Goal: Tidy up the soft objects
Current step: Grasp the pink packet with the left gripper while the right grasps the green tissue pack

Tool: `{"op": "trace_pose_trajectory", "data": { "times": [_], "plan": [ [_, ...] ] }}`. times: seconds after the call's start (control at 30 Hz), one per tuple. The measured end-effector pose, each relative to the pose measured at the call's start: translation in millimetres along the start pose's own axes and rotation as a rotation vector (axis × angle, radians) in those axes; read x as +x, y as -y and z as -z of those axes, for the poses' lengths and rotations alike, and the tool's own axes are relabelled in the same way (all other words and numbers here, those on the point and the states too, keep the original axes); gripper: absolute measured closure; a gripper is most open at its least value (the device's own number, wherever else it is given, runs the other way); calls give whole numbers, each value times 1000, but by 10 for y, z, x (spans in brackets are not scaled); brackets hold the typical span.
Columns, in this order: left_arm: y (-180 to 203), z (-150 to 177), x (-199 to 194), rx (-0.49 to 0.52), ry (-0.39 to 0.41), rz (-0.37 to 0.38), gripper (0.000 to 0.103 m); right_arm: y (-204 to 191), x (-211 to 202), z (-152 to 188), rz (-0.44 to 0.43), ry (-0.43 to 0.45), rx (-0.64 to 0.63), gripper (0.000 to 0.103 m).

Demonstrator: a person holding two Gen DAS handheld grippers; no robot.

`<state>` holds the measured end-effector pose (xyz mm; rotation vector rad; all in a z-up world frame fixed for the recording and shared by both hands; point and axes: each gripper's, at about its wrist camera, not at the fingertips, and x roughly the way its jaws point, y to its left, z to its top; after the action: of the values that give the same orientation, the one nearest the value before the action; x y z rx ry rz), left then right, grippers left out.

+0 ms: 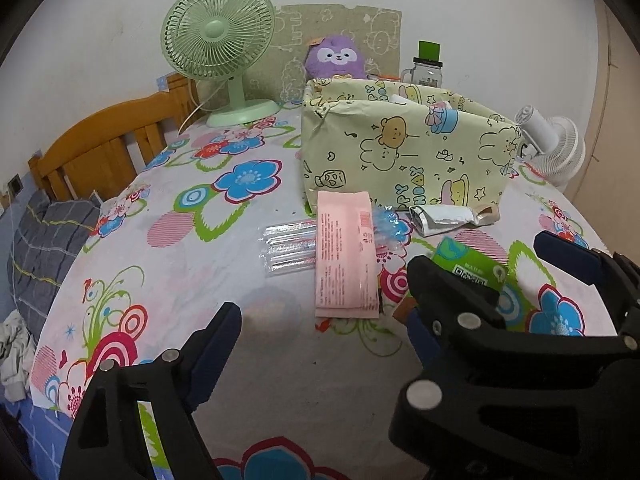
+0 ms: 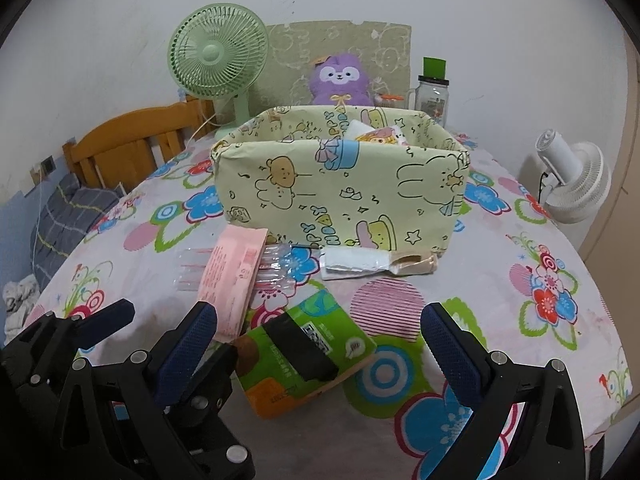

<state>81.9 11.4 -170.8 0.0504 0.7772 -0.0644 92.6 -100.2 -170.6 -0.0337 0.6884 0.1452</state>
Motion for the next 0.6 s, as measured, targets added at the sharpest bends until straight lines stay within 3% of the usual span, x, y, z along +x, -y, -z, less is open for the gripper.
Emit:
{"op": "trace_pose_trajectory", "data": {
  "times": [0.6],
  "plan": [
    [162, -111, 217, -8, 16, 65, 16, 180, 185, -39, 31, -53, 49, 0]
  ]
}}
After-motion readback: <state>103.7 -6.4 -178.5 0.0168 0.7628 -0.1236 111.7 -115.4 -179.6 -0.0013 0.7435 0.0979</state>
